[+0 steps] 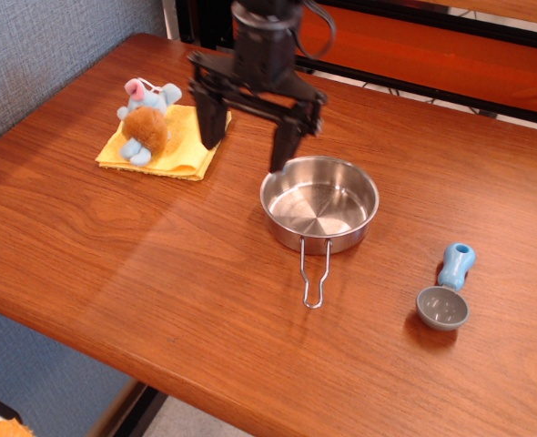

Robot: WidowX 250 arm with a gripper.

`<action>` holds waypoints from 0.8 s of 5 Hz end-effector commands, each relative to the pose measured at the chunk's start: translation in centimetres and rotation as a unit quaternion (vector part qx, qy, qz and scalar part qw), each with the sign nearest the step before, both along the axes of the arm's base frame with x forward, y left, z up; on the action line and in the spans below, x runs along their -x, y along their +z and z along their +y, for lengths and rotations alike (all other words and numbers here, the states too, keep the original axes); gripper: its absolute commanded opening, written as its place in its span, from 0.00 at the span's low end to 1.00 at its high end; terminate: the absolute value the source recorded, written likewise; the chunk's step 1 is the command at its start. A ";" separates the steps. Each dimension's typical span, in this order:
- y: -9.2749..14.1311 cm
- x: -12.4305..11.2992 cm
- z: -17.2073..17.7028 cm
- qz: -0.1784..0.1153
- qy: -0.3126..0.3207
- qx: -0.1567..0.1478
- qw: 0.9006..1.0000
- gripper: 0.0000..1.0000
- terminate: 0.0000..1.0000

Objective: Move the vessel to the center of the table

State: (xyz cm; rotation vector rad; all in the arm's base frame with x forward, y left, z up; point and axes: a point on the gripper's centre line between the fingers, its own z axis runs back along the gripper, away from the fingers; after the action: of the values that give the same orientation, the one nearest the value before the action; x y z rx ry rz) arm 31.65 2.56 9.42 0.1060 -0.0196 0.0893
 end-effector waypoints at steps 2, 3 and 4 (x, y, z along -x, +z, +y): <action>5.4 8.4 3.8 0.043 0.072 0.027 0.996 1.00 0.00; 4.9 10.3 4.8 0.053 0.102 0.025 0.993 1.00 0.00; 4.3 11.6 5.4 0.055 0.123 0.015 0.991 1.00 0.00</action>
State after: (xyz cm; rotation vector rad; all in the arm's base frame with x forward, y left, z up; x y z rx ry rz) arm 21.89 8.69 12.11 0.0730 0.1502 0.3216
